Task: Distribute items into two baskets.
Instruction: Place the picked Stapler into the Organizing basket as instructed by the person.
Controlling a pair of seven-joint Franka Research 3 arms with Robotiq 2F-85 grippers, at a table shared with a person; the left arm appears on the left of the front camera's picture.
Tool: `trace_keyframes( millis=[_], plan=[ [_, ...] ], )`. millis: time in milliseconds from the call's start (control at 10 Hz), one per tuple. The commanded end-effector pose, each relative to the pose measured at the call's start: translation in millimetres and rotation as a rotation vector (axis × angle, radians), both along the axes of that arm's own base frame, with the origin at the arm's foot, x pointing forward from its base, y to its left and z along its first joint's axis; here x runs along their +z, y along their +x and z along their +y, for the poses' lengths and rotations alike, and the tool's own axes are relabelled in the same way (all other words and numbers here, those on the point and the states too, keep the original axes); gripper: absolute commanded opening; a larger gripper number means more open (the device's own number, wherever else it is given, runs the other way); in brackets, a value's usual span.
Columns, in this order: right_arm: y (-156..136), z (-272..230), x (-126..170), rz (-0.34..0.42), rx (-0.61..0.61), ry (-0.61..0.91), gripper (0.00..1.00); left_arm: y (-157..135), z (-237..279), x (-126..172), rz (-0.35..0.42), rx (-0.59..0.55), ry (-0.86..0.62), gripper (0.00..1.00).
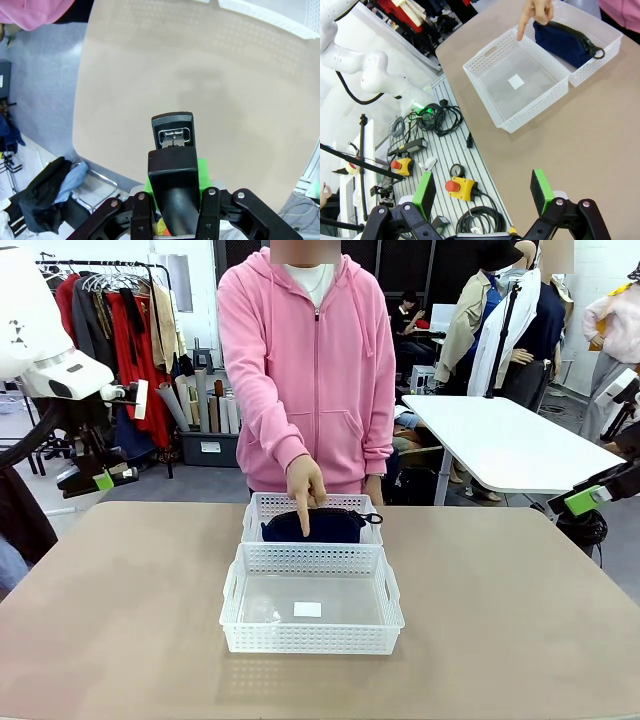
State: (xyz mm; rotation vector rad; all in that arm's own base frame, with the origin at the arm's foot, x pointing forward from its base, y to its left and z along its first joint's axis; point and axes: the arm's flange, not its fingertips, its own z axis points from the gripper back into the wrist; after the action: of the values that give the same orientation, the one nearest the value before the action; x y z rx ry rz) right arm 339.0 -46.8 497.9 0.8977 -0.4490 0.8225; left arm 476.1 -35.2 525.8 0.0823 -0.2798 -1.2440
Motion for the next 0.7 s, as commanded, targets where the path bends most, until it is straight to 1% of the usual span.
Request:
trace_keyframes(
  millis=[0, 100, 200, 300, 600],
  plan=[
    [-1, 0, 1, 0.003, 0.001, -0.004, 1.00, -6, -3, 1, -0.011, -0.022, 0.009, 0.00],
    [-1, 0, 1, 0.003, 0.001, -0.004, 1.00, -13, -4, 3, -0.012, -0.027, 0.017, 0.00],
    [-1, 0, 1, 0.003, 0.001, -0.004, 1.00, -20, -9, 3, 0.018, -0.014, 0.015, 0.00],
    [-1, 0, 1, 0.003, 0.001, -0.004, 1.00, -29, -18, 0, 0.031, -0.030, 0.034, 0.00],
    [-1, 0, 1, 0.003, 0.001, -0.004, 1.00, -62, -52, -4, 0.002, -0.099, 0.071, 0.00]
  ],
)
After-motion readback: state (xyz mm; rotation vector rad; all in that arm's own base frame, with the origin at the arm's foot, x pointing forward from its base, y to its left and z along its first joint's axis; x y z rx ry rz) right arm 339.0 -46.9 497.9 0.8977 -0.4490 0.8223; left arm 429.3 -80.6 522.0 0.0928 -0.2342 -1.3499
